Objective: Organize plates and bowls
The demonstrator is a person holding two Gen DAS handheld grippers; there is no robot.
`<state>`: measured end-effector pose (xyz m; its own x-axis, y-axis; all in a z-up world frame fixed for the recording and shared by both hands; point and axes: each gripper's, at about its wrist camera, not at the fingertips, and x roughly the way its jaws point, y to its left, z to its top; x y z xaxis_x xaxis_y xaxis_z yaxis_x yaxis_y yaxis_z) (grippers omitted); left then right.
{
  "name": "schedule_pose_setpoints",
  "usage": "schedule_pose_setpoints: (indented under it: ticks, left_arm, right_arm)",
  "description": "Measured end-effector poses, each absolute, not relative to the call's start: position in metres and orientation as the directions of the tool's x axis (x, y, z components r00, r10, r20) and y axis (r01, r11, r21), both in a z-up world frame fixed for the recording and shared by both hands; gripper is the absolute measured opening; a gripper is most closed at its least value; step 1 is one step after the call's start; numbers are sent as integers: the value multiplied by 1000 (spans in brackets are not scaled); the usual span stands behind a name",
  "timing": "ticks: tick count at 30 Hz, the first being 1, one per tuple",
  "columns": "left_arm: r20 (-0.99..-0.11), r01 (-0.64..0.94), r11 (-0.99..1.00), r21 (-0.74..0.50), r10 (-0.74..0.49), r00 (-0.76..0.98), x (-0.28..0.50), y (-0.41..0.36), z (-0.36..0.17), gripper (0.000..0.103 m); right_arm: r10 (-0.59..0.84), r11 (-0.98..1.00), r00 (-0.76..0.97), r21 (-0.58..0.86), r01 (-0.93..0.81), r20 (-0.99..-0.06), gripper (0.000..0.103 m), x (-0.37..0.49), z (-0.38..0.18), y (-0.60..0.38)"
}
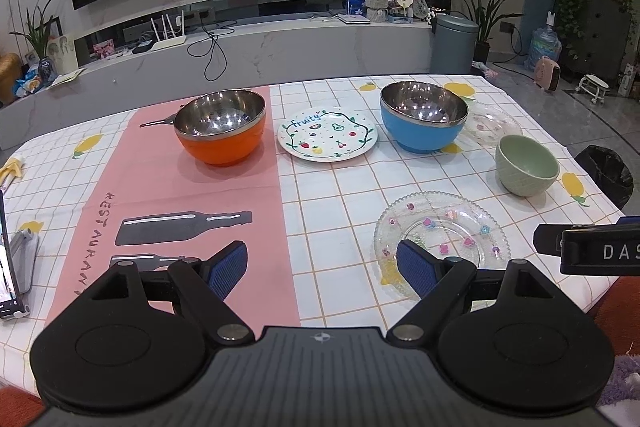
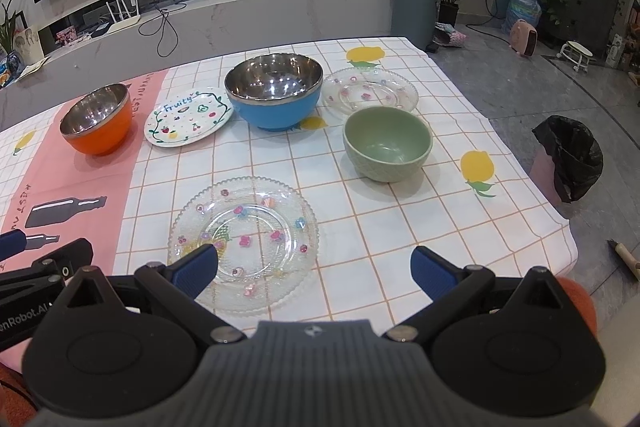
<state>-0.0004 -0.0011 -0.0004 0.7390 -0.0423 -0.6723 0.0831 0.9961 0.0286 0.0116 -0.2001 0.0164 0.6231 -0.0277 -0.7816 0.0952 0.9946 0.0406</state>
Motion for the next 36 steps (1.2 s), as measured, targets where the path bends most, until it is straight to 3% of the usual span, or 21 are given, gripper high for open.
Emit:
schedule_pose_setpoints:
  ticks: [10, 36]
  left_arm:
    - [-665, 86, 996, 25, -48, 745, -1, 1, 1, 87]
    - [-654, 83, 997, 4, -60, 754, 1, 2, 6, 86]
  right_arm:
    - [-27, 995, 623, 41, 95, -782, 100, 11, 16, -200]
    - [-36, 996, 620, 21, 84, -784, 100, 12, 20, -196]
